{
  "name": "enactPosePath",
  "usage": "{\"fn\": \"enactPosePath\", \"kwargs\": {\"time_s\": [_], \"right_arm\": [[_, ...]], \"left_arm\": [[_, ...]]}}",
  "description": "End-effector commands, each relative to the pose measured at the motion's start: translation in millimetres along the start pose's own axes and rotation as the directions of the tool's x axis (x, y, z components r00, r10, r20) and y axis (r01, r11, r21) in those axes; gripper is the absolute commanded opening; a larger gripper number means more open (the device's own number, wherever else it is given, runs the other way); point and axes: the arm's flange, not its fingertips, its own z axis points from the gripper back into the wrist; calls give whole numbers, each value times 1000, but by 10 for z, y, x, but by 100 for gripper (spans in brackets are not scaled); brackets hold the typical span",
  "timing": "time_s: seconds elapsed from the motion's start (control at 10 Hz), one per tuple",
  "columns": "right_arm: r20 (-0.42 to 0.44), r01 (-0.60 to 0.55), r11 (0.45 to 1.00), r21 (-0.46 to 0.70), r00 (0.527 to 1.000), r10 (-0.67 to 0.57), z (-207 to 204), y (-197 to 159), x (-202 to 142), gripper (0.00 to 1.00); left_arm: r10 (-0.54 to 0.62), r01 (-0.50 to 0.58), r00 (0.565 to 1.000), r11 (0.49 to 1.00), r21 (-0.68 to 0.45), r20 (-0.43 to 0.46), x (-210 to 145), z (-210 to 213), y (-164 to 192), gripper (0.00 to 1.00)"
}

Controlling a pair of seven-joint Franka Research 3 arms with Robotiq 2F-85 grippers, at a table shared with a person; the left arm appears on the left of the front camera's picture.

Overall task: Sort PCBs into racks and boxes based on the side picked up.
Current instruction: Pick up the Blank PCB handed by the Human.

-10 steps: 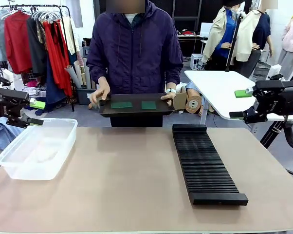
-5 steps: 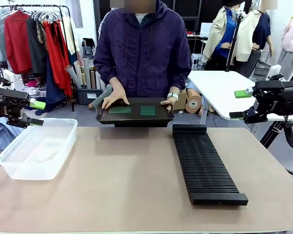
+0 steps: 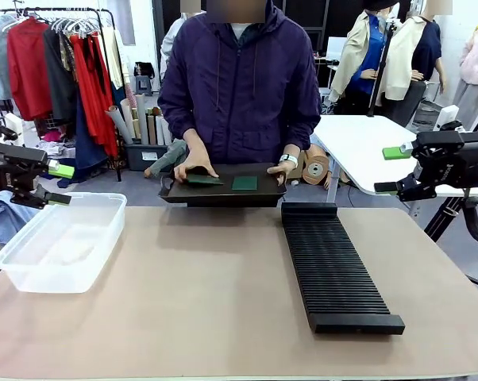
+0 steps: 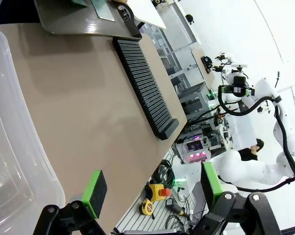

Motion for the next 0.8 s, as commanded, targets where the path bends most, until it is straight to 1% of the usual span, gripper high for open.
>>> {"fn": "enactPosePath", "kwargs": {"time_s": [0.0,0.7], "right_arm": [[2,-5,1000,14,1000,5,9,13,6,100],[2,-5,1000,14,1000,5,9,13,6,100]], "left_arm": [[4,-4,1000,1000,-9,-1,-2,13,-6,100],[4,-4,1000,1000,-9,-1,-2,13,-6,100]]}}
